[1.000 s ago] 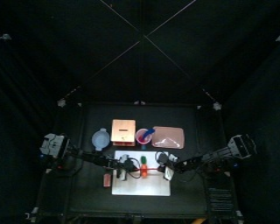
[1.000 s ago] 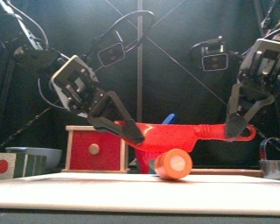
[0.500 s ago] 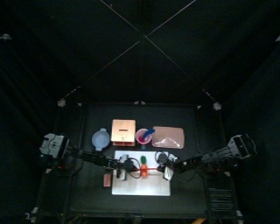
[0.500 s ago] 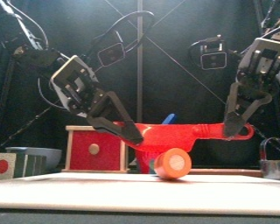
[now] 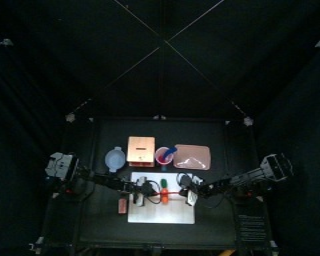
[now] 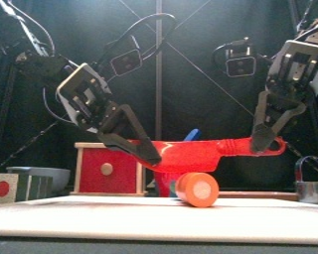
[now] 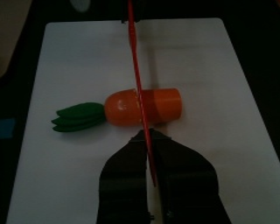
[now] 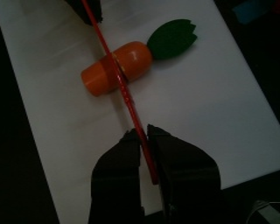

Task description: Cut carrot

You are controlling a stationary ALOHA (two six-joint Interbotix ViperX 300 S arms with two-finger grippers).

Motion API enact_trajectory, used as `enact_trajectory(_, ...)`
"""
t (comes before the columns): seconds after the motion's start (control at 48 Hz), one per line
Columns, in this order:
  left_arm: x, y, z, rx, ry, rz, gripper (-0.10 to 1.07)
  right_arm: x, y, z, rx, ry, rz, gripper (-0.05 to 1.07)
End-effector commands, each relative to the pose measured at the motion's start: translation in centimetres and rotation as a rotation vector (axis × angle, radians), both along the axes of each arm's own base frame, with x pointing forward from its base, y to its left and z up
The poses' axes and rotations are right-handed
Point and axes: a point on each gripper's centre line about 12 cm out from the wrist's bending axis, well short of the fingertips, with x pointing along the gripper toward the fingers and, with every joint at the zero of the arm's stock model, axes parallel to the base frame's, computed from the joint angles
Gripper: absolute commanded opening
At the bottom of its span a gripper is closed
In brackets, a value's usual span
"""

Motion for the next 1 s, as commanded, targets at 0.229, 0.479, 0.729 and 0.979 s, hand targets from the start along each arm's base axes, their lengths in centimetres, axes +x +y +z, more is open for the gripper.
enact_trajectory(0.229, 0.7, -1.2, 1.8, -0.006, -0.058, -0.03, 0.33, 0.2, -0.4, 0.7, 0.009, -0.015, -0.039, 0.3)
enact_trajectory(0.479, 0.7, -1.3, 1.5, -0.001, -0.051, -0.036, 0.33, 0.0, 0.0, 0.3, 0.013, 0.0, -0.032, 0.3)
enact_trajectory(0.729, 0.6, -1.2, 0.1, 0.002, -0.016, -0.031, 0.33, 0.2, -0.2, -0.6, 0.015, 0.029, -0.045, 0.3)
enact_trajectory(0.979, 0.5, -1.2, -0.8, 0.006, 0.008, -0.03, 0.33, 0.3, 0.0, -1.6, 0.013, 0.061, -0.05, 0.3)
